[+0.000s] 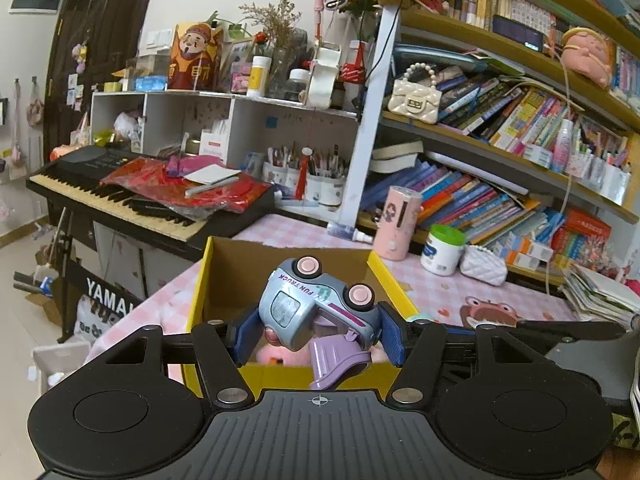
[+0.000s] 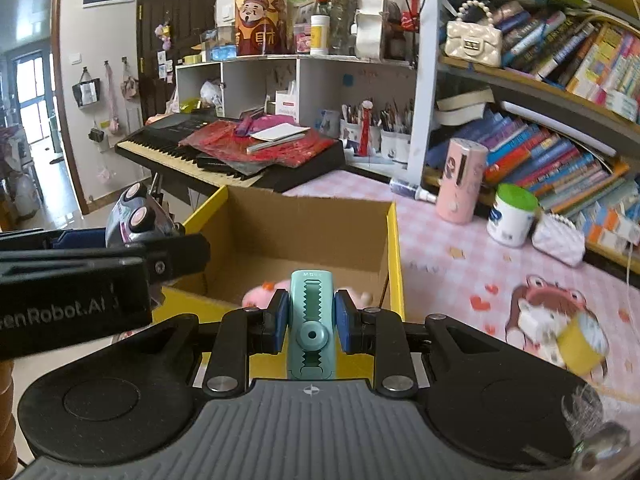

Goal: Organize objects
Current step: 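Lower both toys into the box and open both grippers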

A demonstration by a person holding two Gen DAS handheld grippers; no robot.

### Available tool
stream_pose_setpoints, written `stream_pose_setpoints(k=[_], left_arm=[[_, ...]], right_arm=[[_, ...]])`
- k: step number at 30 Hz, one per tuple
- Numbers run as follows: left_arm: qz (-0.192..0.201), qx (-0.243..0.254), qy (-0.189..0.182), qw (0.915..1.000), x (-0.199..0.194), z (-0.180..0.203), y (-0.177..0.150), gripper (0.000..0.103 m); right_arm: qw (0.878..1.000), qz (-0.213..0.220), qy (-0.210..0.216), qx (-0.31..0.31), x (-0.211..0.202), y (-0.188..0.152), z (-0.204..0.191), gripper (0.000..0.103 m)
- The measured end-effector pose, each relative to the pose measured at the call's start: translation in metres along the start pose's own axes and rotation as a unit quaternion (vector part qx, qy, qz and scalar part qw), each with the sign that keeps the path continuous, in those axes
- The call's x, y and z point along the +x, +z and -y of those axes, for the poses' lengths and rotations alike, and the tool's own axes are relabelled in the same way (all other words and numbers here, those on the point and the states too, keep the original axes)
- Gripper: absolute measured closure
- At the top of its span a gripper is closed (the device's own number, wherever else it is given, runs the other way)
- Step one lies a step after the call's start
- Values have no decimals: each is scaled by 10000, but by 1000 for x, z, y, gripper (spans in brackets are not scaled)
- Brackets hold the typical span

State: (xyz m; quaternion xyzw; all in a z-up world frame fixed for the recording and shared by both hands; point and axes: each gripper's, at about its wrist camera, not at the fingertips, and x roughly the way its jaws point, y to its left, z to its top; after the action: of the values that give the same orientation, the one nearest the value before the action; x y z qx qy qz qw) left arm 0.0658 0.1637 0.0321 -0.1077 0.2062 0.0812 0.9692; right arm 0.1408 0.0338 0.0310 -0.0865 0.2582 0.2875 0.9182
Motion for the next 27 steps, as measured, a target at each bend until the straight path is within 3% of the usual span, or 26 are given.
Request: stream_pose_setpoints(k=[16,27], left_arm=[[-583,-172,568,9965,83,-1,-1,43],[-902,-238,817,9923,118,-5,-4,43]], right_arm=[[9950,-377,278,-878,96,16,19,80],[9872,-725,480,-1337,131,18,24,79]])
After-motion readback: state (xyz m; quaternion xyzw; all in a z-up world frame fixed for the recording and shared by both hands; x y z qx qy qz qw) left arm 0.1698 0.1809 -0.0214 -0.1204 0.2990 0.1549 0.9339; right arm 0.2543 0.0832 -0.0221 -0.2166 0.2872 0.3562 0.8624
